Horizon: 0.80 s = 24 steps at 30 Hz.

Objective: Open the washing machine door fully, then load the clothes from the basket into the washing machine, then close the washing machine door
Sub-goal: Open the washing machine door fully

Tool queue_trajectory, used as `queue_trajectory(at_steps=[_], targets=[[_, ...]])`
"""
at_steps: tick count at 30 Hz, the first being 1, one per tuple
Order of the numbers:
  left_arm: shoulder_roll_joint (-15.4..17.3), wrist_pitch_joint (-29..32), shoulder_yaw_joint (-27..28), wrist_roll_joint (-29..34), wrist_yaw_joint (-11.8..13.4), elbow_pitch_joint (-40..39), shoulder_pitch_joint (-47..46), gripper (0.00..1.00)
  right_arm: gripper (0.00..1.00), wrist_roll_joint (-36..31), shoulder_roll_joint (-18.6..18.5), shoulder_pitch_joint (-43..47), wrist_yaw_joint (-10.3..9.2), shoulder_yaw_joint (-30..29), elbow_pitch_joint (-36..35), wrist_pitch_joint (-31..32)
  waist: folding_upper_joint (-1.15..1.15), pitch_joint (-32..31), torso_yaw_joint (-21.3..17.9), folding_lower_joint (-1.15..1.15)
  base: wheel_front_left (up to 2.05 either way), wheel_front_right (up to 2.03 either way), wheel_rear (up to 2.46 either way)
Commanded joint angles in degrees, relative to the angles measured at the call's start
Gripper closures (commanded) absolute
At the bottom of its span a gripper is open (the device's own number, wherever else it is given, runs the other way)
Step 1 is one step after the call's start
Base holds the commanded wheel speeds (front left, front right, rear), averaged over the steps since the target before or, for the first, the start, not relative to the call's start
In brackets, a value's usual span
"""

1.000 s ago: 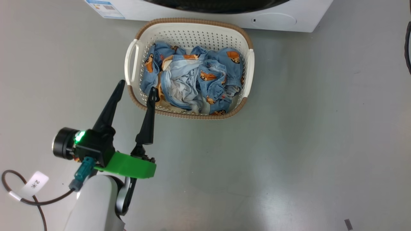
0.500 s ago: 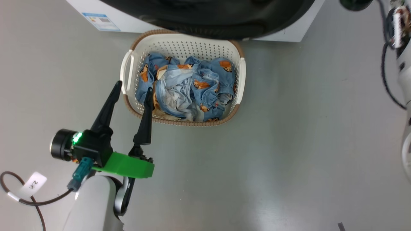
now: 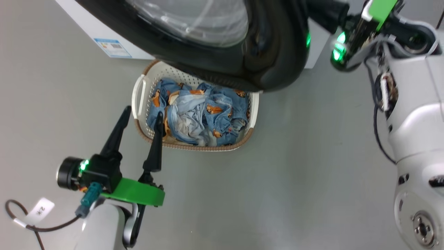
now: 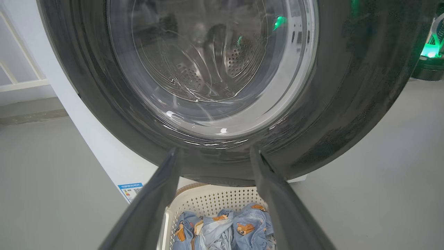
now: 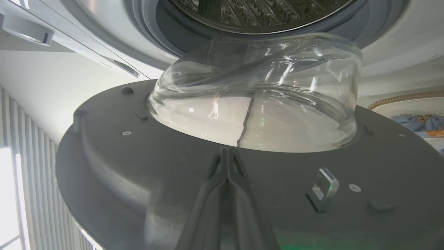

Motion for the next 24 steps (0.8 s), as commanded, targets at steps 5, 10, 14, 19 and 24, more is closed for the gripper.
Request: queue_trajectory(at_steps=[5,10,14,19,24], targets=[[1.2,-0.5,1.4,-0.2,0.4,-0.2,2.0,0.0,1.0,1.8,2.1,6.2,-0.05,1.5,-4.8,2.5,0.0,-3.4,0.1,0.0,0.0,0.0,0.0],[1.2,-0.5,1.0,-0.3,0.3,0.5,3.0,0.0,1.0,6.6,2.2,10.8,-0.05,5.4,-7.5,3.2,0.0,-5.4,0.5,0.0,0.0,0.0,0.0],[1.2,-0.5,0.8,-0.2,0.2,0.8,3.6,0.0,1.0,9.9,2.2,13.5,-0.05,9.0,-9.1,2.1,0.0,-6.5,0.7,0.0,0.0,0.0,0.0],[1.2,-0.5,0.6,-0.1,0.2,1.2,4.4,0.0,1.0,15.4,2.2,17.3,-0.05,15.4,-11.5,-0.6,0.0,-7.8,1.0,0.0,0.0,0.0,0.0],[1.2,-0.5,0.4,-0.1,0.2,1.5,5.2,0.0,1.0,19.5,2.2,20.2,-0.05,21.1,-13.5,-2.7,0.0,-9.0,1.4,0.0,0.0,0.0,0.0]])
